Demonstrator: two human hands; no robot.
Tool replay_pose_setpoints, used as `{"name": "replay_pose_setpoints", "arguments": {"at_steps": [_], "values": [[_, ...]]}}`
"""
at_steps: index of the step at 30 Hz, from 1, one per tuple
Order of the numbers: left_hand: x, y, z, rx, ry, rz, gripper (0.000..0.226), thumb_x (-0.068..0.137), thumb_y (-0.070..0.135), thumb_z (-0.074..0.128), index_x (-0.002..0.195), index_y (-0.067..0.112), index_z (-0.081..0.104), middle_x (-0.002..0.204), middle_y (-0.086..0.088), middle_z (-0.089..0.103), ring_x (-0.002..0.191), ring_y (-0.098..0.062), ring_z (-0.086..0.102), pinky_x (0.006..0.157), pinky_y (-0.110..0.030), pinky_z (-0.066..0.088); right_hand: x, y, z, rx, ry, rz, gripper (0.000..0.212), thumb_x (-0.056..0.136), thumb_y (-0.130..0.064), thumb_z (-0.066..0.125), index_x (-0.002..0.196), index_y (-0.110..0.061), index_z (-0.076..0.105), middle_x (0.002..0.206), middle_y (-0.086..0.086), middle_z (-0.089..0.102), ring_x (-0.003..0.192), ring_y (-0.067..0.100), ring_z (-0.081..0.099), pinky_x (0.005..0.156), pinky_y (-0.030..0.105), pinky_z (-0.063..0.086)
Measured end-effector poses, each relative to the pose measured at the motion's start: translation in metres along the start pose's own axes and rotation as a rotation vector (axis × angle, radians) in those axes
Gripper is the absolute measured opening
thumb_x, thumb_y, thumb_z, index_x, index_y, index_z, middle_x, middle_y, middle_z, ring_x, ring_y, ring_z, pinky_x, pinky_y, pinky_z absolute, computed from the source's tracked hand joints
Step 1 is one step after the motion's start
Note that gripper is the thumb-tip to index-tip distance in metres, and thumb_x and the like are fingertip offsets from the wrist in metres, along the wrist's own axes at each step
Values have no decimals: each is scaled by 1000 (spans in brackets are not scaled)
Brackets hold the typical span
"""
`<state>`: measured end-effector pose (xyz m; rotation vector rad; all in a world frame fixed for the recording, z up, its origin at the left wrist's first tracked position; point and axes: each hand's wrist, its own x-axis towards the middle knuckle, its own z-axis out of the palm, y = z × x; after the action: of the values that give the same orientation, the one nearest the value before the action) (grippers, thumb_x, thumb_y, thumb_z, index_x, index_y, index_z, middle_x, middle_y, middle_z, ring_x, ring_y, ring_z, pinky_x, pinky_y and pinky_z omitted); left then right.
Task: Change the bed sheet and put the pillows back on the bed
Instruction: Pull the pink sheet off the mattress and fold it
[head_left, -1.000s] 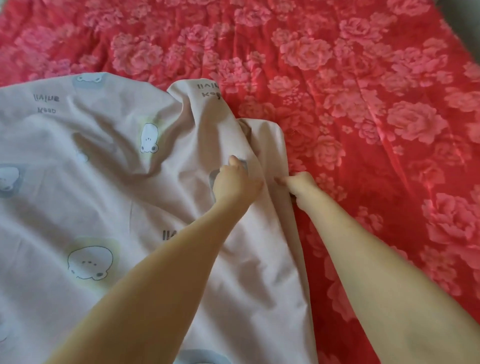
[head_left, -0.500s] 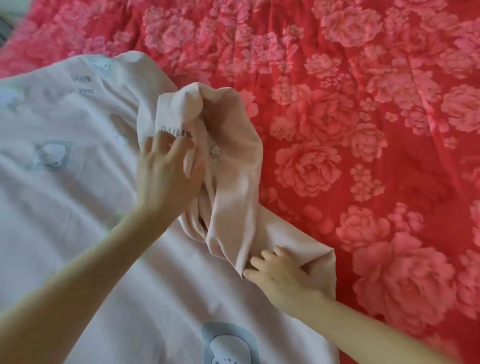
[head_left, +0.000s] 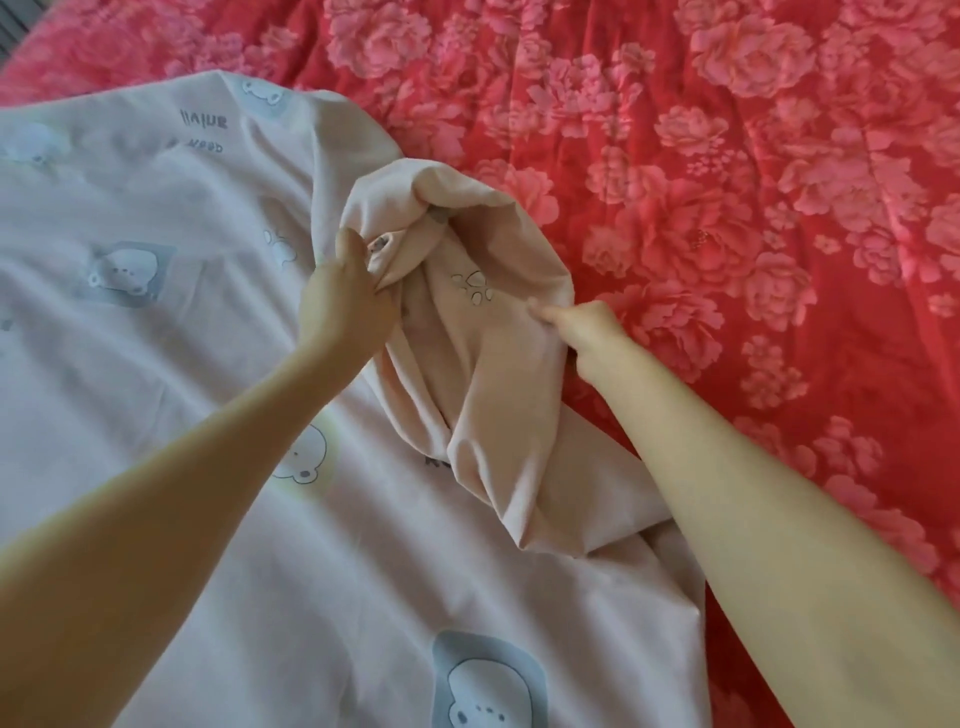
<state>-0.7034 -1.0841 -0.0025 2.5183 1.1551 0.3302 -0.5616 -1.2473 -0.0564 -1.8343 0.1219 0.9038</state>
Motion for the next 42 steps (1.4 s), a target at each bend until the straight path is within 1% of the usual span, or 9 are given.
{"name": "replay_pose_setpoints", "arguments": {"at_steps": [4,11,15,19,22,31,35,39,42], "values": [[2,1,-26,-75,14,-8,31,85,11,53,115,6,54,83,-17,66,83,-38,57,63,-33,33,-8,-46,-24,-187,316,-380,39,69,-13,66,45,-15,35,58,2,26,57,17,28,49,38,24],[45,109,-113,-507,201,31,9,81,17,66,76,20,59,70,4,60,68,-14,52,57,-22,36,-25,-212,-136,-284,782,-742,19,79,-26,55,74,-11,65,68,4,55,65,17,45,61,35,38],[84,191,-104,-677,-2,207,12,90,14,55,98,22,59,104,3,64,94,-12,60,76,-15,42,-11,-237,-136,-463,712,-520,33,91,-29,51,119,-14,60,118,11,64,112,28,57,90,33,41],[68,208,-60,-454,-477,307,47,96,21,51,141,22,39,138,-9,49,124,-26,47,96,-26,34,-13,-216,-128,-590,557,-474,31,94,-31,48,101,-7,67,110,16,66,105,33,59,86,36,45],[43,151,-27,-396,-313,134,40,96,22,50,136,22,48,133,-5,55,118,-24,52,90,-26,37,-10,-184,-125,-708,452,-444,41,96,-29,45,62,-7,51,73,15,54,77,30,54,65,33,36],[-29,-58,68,39,-26,-566,43,93,8,34,135,2,40,145,-19,39,131,-43,32,106,-52,27,49,-106,-98,-840,342,-372,46,97,-31,42,56,-16,29,55,4,35,61,28,37,49,35,22],[-8,-66,94,-183,69,-681,47,100,20,28,144,4,31,150,-28,24,143,-41,8,117,-48,6,86,-104,-83,-792,365,-381,48,97,-38,43,57,-17,28,56,4,32,55,27,32,51,37,20],[1,-70,129,0,-8,-617,56,100,38,25,151,15,19,159,2,11,144,-36,-9,117,-46,-10,137,-116,-80,-592,379,-327,47,91,-53,46,58,-21,35,63,3,38,73,22,40,60,31,32],[1,-76,146,75,5,-610,59,98,41,22,151,15,18,160,0,6,143,-39,-11,116,-50,-12,168,-134,-78,-338,397,-234,54,78,-68,52,91,-16,59,87,0,57,86,22,53,78,34,47]]}}
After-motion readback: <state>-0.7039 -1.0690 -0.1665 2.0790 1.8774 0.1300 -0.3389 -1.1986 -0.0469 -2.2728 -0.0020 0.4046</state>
